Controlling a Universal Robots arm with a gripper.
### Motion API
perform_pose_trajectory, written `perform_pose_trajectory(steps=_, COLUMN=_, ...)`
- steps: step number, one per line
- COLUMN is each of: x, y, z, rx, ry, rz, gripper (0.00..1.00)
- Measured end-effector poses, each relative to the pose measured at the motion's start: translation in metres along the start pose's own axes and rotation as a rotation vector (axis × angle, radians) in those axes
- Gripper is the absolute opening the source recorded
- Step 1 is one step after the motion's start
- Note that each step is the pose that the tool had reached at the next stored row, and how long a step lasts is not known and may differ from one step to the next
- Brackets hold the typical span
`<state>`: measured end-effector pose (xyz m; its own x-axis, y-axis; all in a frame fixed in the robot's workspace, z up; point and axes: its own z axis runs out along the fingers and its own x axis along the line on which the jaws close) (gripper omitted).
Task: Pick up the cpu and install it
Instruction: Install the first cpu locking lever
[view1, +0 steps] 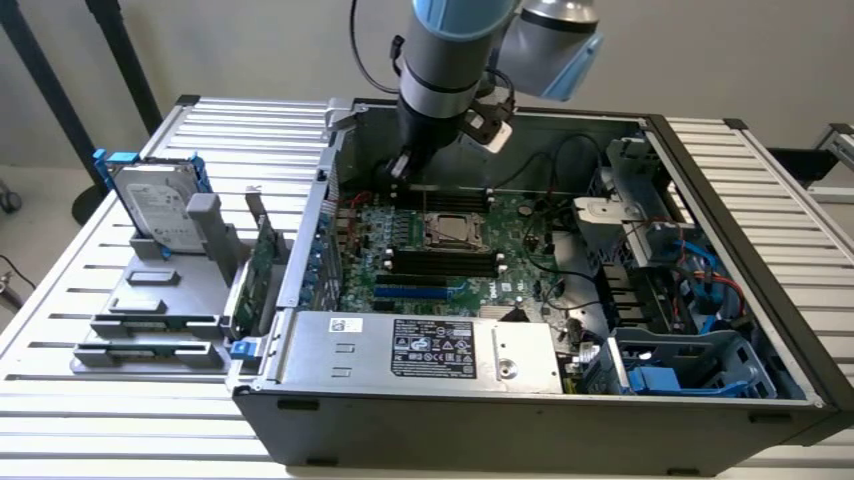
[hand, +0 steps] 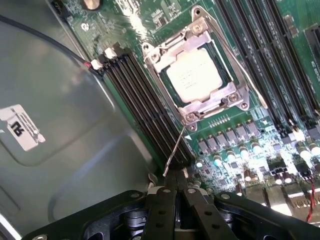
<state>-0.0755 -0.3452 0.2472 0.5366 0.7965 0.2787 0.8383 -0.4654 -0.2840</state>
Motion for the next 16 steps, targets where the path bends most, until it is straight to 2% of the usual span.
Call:
perform_pose_trajectory(steps=9, x=0.008, y=0.0143, z=-0.0022, rx=-0.0046, ry=0.0078, rz=-0.004, gripper=0.11)
perform_pose_trajectory(steps=12, x=0.007, y=0.0151, z=-0.0014, rx=-0.0105, ry=0.0120, rz=-0.007, gripper=0.11)
perform_pose_trajectory(steps=16, x=0.004, y=0.0159, z=0.0046, rx=-0.0194, ry=0.0169, rz=-0.011, gripper=0.11)
